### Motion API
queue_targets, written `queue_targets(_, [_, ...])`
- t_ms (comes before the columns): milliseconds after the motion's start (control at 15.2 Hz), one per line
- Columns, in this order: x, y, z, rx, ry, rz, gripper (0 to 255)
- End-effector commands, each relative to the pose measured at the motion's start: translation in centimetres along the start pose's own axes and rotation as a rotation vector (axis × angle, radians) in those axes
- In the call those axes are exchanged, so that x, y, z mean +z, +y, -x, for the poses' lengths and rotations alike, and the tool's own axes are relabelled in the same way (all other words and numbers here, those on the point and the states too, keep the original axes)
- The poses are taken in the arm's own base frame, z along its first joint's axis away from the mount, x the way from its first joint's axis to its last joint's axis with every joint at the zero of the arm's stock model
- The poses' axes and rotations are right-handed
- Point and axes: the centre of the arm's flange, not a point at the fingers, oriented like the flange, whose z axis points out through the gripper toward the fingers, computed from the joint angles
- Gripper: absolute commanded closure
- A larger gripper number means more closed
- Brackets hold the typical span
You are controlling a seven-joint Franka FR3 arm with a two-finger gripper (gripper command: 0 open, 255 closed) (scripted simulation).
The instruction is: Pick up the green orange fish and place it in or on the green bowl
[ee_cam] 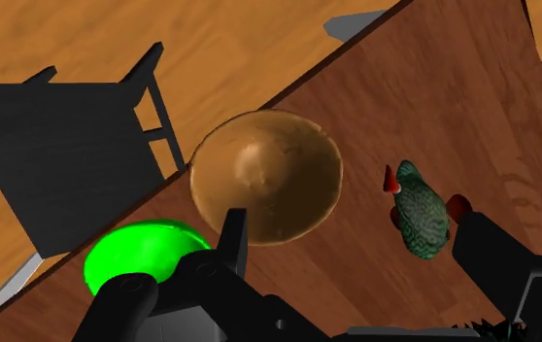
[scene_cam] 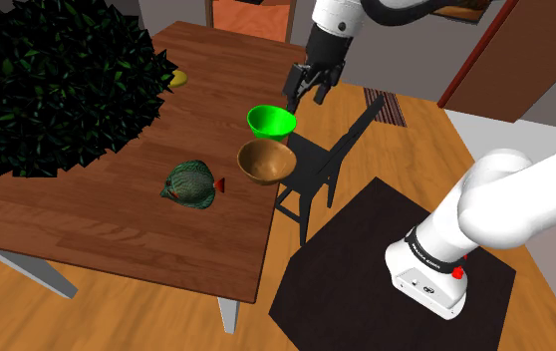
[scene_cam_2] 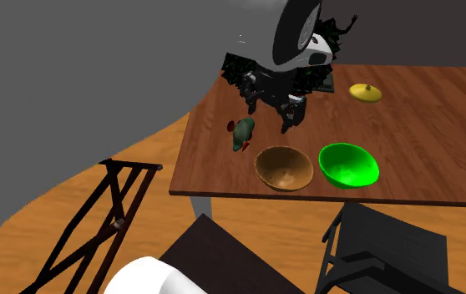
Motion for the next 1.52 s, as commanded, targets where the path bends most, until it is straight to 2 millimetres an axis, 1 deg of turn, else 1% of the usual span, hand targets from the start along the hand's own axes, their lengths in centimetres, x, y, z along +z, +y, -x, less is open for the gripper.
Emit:
queue_targets(0, [1.7,-2.3,-0.9,-0.012,0.008,0.014,0])
queue_targets(726, [10.8,-13.6,-5.7,-0.079,0.043,0.095,0])
queue_targets(1452, [20.6,-24.4,-10.0,-0.146,0.079,0.177,0])
